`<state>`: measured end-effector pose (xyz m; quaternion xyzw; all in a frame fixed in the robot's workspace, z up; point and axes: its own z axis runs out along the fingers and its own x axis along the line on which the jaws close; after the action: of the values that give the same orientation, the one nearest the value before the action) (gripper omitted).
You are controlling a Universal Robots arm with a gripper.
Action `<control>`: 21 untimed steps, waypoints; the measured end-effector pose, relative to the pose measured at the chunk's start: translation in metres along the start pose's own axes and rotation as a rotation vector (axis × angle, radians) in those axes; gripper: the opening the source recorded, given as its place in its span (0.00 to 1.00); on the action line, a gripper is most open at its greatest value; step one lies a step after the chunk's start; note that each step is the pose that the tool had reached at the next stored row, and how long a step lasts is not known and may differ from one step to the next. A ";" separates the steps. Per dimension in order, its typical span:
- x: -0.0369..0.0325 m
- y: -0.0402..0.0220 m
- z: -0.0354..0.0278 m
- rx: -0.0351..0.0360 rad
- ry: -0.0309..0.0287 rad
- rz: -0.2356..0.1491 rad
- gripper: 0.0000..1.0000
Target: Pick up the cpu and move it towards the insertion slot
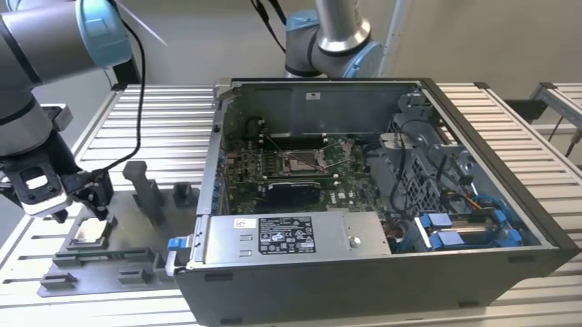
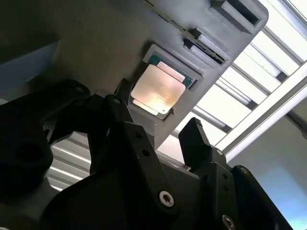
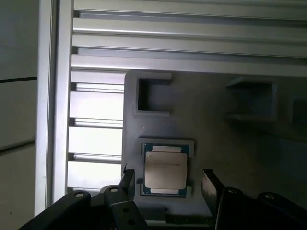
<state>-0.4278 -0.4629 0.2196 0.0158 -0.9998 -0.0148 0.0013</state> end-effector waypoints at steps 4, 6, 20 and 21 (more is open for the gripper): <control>0.0001 -0.0002 0.0073 0.0000 0.0000 0.000 1.00; 0.0001 -0.0003 0.0110 -0.0001 -0.0001 0.000 1.00; 0.0021 -0.0008 0.0302 0.0002 0.0002 0.000 1.00; 0.0021 -0.0008 0.0305 0.0001 0.0001 0.000 1.00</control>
<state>-0.4299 -0.4629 0.1891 0.0158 -0.9998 -0.0147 0.0013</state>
